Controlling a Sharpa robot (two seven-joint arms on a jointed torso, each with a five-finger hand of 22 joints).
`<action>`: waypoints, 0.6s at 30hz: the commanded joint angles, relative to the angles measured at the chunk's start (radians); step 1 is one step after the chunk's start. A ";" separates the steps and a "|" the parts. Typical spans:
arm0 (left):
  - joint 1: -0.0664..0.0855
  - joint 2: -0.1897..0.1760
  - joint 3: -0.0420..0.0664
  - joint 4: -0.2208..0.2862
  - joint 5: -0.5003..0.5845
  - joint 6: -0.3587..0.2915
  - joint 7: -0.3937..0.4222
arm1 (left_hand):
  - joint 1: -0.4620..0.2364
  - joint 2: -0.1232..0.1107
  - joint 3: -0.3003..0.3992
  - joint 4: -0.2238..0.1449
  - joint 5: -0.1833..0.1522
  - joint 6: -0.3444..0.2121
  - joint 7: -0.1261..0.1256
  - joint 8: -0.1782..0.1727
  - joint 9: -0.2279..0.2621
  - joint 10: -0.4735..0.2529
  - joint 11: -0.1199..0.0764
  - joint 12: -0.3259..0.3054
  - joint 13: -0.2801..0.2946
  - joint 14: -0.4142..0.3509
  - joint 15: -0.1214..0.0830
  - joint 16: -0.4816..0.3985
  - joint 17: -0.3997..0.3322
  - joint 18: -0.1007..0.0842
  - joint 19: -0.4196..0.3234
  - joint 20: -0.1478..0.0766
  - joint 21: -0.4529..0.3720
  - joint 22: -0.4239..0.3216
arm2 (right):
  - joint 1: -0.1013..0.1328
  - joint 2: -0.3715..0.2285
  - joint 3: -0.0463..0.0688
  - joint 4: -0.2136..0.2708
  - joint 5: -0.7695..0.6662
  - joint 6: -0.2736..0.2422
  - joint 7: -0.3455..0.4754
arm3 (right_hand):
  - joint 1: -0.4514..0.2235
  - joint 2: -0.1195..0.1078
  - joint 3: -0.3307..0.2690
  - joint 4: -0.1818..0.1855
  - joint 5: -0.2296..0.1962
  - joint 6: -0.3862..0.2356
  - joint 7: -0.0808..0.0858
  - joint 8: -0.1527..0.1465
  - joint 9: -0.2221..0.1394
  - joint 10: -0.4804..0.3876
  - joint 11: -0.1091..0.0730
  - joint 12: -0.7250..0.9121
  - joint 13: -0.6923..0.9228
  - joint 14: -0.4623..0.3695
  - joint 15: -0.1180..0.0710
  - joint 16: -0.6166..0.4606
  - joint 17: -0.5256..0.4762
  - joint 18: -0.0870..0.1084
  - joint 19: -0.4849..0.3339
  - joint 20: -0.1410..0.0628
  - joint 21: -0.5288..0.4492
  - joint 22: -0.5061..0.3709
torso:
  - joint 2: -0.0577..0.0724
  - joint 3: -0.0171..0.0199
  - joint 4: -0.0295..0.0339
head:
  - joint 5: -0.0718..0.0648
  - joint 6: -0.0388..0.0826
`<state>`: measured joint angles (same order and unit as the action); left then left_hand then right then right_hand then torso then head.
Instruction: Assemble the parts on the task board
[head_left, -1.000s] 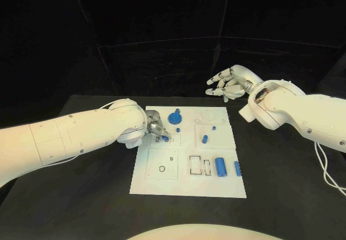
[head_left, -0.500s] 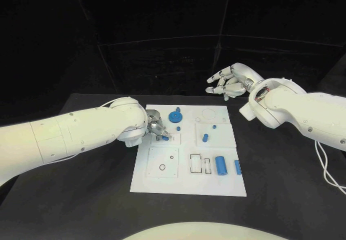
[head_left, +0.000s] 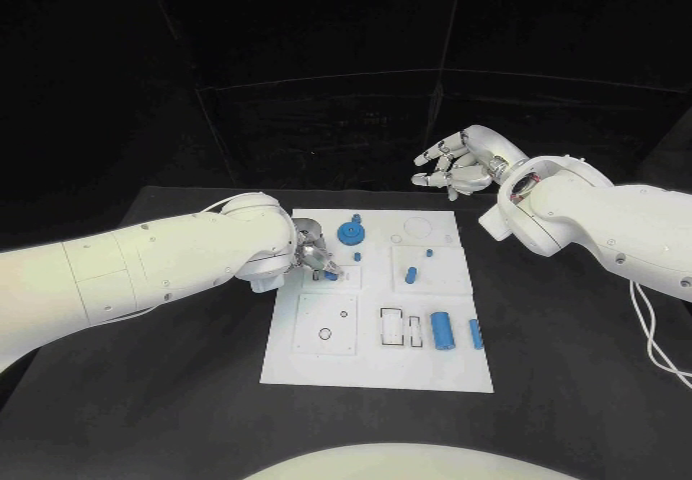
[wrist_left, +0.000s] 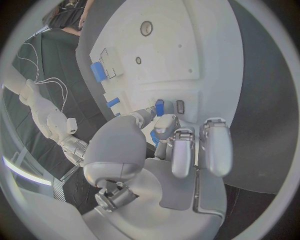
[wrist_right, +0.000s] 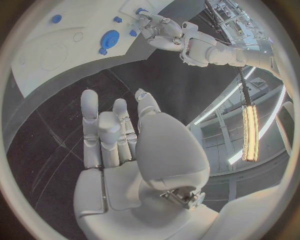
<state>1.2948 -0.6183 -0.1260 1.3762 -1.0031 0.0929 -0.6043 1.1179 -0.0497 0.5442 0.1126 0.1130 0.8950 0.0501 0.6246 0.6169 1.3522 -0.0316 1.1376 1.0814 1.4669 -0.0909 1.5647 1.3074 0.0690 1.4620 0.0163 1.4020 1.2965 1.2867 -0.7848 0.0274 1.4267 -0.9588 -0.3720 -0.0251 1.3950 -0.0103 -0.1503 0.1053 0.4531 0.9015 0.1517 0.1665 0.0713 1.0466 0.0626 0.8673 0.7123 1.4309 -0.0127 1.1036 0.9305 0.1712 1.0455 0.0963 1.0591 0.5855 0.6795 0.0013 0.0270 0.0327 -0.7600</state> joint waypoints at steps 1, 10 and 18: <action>-0.001 0.007 -0.002 -0.003 -0.016 0.028 -0.009 | -0.001 -0.001 0.166 -0.158 0.006 0.003 -0.006 0.003 0.002 0.006 0.000 -0.005 -0.001 0.104 0.000 0.006 0.263 -0.013 0.013 0.003 0.004 0.002 | 0.002 0.001 0.001 0.000 0.004 -0.003 0.009 | 0.010 0.002 0.000 0.003 0.006 0.005 -0.001 0.005 0.001 -0.007 0.000 -0.004 -0.001 -0.007 -0.001 -0.003 0.001 0.009 -0.004 0.000 -0.003 -0.001 | 0.001 0.0001 -0.0009 | 0.001 -0.002; -0.001 0.021 -0.002 -0.014 -0.018 0.047 -0.016 | -0.032 -0.006 0.145 -0.144 0.003 0.013 -0.010 0.008 0.006 0.012 -0.002 -0.005 -0.005 0.104 -0.001 0.006 0.263 -0.015 0.015 0.003 0.008 0.011 | 0.002 0.001 0.001 0.001 0.004 -0.002 0.008 | 0.010 0.002 -0.001 0.004 0.006 0.006 -0.001 0.006 0.001 -0.007 0.000 -0.004 -0.002 -0.007 -0.001 -0.004 0.000 0.009 -0.005 0.000 -0.005 -0.003 | 0.001 0.0005 -0.0003 | -0.001 -0.005; -0.001 0.033 -0.004 -0.023 -0.018 0.062 -0.026 | -0.054 -0.002 0.105 -0.130 0.000 0.025 -0.015 0.007 0.006 0.014 -0.006 -0.009 -0.013 0.104 -0.003 0.006 0.263 -0.016 0.018 0.001 0.012 0.019 | 0.002 0.003 0.001 0.001 0.004 0.004 0.007 | 0.018 0.000 -0.001 0.001 0.006 0.007 -0.002 0.008 0.001 -0.007 -0.001 -0.004 -0.006 -0.006 -0.002 -0.007 -0.001 0.010 -0.004 -0.001 -0.008 -0.005 | 0.000 0.0002 -0.0005 | -0.002 -0.008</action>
<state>1.2967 -0.5880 -0.1269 1.3527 -1.0152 0.1206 -0.6205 1.0696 -0.0545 0.5629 0.0741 0.1169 0.9133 0.0356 0.6322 0.6239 1.3585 -0.0376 1.1307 1.0686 1.4669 -0.0909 1.5647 1.3074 0.0690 1.4620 0.0163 1.4108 1.3081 1.2866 -0.7826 0.0274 1.4273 -0.9583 -0.3709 -0.0254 1.4042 -0.0093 -0.1502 0.1053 0.4531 0.9015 0.1517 0.1705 0.0710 1.0467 0.0626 0.8673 0.7081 1.4309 -0.0126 1.1036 0.9303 0.1712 1.0455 0.0963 1.0552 0.5811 0.6800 0.0014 0.0263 0.0309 -0.7678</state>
